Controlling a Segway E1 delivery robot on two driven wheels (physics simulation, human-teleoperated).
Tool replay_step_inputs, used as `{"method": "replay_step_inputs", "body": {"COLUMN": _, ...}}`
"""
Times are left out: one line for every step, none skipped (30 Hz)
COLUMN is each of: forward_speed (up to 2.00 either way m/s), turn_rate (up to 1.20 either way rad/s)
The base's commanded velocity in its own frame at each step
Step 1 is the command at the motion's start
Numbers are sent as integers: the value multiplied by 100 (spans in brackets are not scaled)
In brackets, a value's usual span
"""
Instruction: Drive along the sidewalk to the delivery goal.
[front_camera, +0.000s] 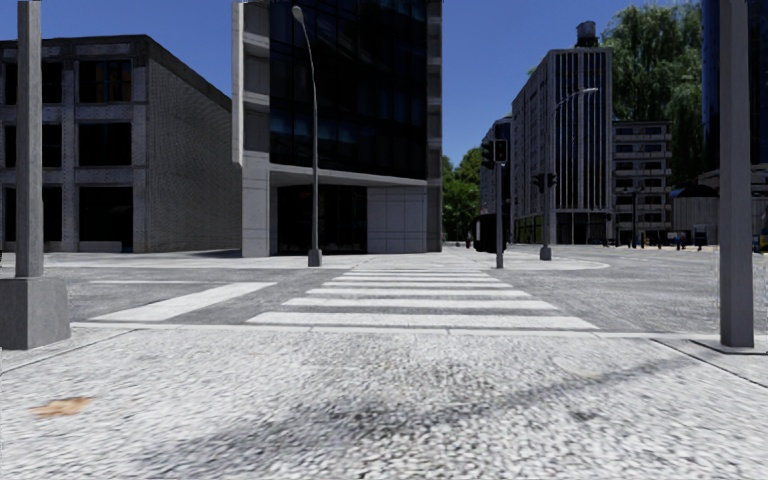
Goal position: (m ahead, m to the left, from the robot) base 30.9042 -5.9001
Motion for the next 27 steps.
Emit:
{"method": "replay_step_inputs", "body": {"forward_speed": 200, "turn_rate": -45}}
{"method": "replay_step_inputs", "body": {"forward_speed": 200, "turn_rate": -45}}
{"method": "replay_step_inputs", "body": {"forward_speed": 200, "turn_rate": -32}}
{"method": "replay_step_inputs", "body": {"forward_speed": 200, "turn_rate": -26}}
{"method": "replay_step_inputs", "body": {"forward_speed": 200, "turn_rate": -15}}
{"method": "replay_step_inputs", "body": {"forward_speed": 200, "turn_rate": 0}}
{"method": "replay_step_inputs", "body": {"forward_speed": 200, "turn_rate": 0}}
{"method": "replay_step_inputs", "body": {"forward_speed": 200, "turn_rate": 0}}
{"method": "replay_step_inputs", "body": {"forward_speed": 200, "turn_rate": 0}}
{"method": "replay_step_inputs", "body": {"forward_speed": 200, "turn_rate": 0}}
{"method": "replay_step_inputs", "body": {"forward_speed": 200, "turn_rate": 0}}
{"method": "replay_step_inputs", "body": {"forward_speed": 200, "turn_rate": 0}}
{"method": "replay_step_inputs", "body": {"forward_speed": 200, "turn_rate": 0}}
{"method": "replay_step_inputs", "body": {"forward_speed": 200, "turn_rate": 0}}
{"method": "replay_step_inputs", "body": {"forward_speed": 200, "turn_rate": 0}}
{"method": "replay_step_inputs", "body": {"forward_speed": 200, "turn_rate": 0}}
{"method": "replay_step_inputs", "body": {"forward_speed": 200, "turn_rate": 0}}
{"method": "replay_step_inputs", "body": {"forward_speed": 200, "turn_rate": 0}}
{"method": "replay_step_inputs", "body": {"forward_speed": 200, "turn_rate": 0}}
{"method": "replay_step_inputs", "body": {"forward_speed": 200, "turn_rate": 0}}
{"method": "replay_step_inputs", "body": {"forward_speed": 200, "turn_rate": 0}}
{"method": "replay_step_inputs", "body": {"forward_speed": 200, "turn_rate": -28}}
{"method": "replay_step_inputs", "body": {"forward_speed": 200, "turn_rate": -56}}
{"method": "replay_step_inputs", "body": {"forward_speed": 200, "turn_rate": -72}}
{"method": "replay_step_inputs", "body": {"forward_speed": 200, "turn_rate": -72}}
{"method": "replay_step_inputs", "body": {"forward_speed": 200, "turn_rate": -77}}
{"method": "replay_step_inputs", "body": {"forward_speed": 200, "turn_rate": 0}}
